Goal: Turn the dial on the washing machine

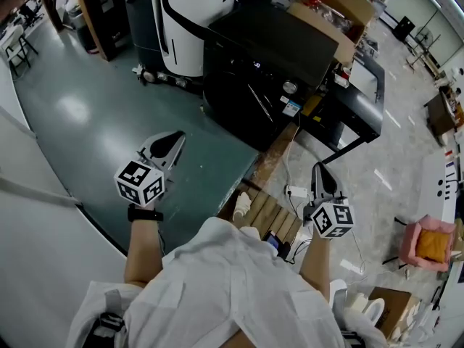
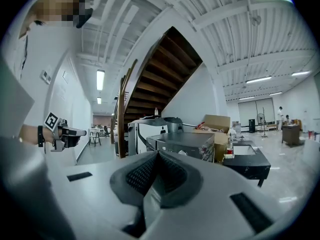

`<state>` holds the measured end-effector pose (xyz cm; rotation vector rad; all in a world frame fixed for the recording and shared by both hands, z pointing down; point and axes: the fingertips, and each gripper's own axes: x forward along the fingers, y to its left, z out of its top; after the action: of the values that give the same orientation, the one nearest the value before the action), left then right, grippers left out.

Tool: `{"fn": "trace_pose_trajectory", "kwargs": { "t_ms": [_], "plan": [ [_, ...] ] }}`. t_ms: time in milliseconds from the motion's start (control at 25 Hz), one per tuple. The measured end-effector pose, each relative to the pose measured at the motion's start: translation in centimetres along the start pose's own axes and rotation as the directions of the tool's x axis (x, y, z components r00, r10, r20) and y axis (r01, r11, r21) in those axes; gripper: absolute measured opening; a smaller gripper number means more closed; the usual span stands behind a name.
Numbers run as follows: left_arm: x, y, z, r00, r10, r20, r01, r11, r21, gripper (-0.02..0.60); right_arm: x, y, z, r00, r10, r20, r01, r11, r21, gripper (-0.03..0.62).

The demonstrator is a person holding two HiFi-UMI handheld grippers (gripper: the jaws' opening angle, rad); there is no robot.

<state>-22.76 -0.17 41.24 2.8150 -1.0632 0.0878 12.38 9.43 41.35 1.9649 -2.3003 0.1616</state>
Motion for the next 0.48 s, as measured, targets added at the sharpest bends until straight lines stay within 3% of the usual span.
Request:
{"fn": "trace_pose_trajectory", "kwargs": {
  "t_ms": [280,480],
  "plan": [
    [5.3,2.5,0.3,0.999,0.023,-0.028,-0.023,1.0,-0.001,0.017,7.4,-3.3,-0.7,0.998,0.032,-0.054,-0.033,0.999,-0.016,0.003],
    [9.9,4.5,0.9,0.997,0.053,-0.047,-0.054,0.999,-0.007,0.017,13.8,-5.3,-1.1,0.988,0.099,-0.122,-0.106,0.993,-0.048,0.028]
  ]
}}
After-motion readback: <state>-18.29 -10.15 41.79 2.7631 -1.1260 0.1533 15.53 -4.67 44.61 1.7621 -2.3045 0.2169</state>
